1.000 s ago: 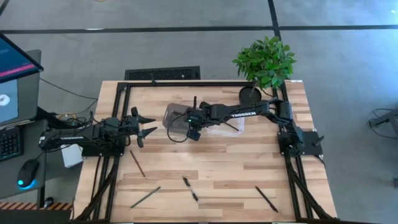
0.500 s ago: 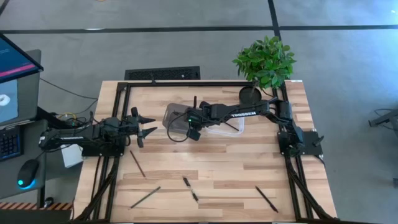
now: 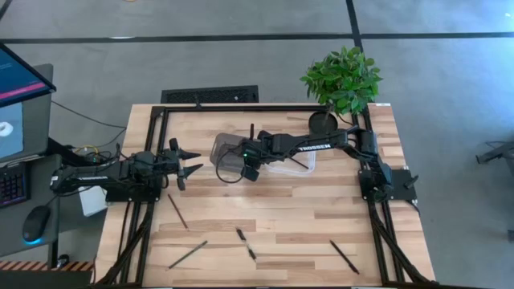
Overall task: Sort pens & pencils
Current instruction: Put the left black pen into the black bin
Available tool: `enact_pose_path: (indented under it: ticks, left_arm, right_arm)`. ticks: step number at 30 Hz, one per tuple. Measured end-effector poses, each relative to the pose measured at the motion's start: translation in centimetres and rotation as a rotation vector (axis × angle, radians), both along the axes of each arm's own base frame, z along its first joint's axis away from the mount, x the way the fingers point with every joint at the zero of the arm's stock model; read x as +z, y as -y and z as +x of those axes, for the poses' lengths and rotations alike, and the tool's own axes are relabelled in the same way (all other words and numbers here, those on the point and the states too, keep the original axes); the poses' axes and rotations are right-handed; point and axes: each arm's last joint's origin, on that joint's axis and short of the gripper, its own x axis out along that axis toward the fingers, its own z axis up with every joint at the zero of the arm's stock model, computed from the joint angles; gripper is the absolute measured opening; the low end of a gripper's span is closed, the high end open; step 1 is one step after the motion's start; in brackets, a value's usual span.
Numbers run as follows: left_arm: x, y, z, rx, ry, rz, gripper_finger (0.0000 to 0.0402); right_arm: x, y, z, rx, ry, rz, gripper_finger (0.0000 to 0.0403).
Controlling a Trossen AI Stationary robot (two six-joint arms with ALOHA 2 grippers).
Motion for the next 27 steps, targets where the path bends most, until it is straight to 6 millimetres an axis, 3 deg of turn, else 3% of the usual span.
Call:
enact_pose_path:
  ticks: [4,8,16,27]
  left_arm:
    - [0.0,0.0,0.0,0.000,0.000,0.000,0.0174]
    - [0.0,0.0,0.0,0.000,0.000,0.000,0.0174]
    - [0.0,0.0,0.0,-0.001,-0.001,-0.001,0.0174]
    - [0.0,0.0,0.0,-0.001,-0.002,-0.001,0.0174]
  right_arm:
    - [0.4,-0.9,-0.3,0.020,-0.015,-0.001,0.0142]
    - [2.3,-2.8,-1.0,0.043,0.003,0.007,0.0138]
    - [6.6,-8.8,-2.7,0.091,0.127,0.073,0.0139]
    - [6.6,-16.8,-4.0,0.199,0.166,0.150,0.0135]
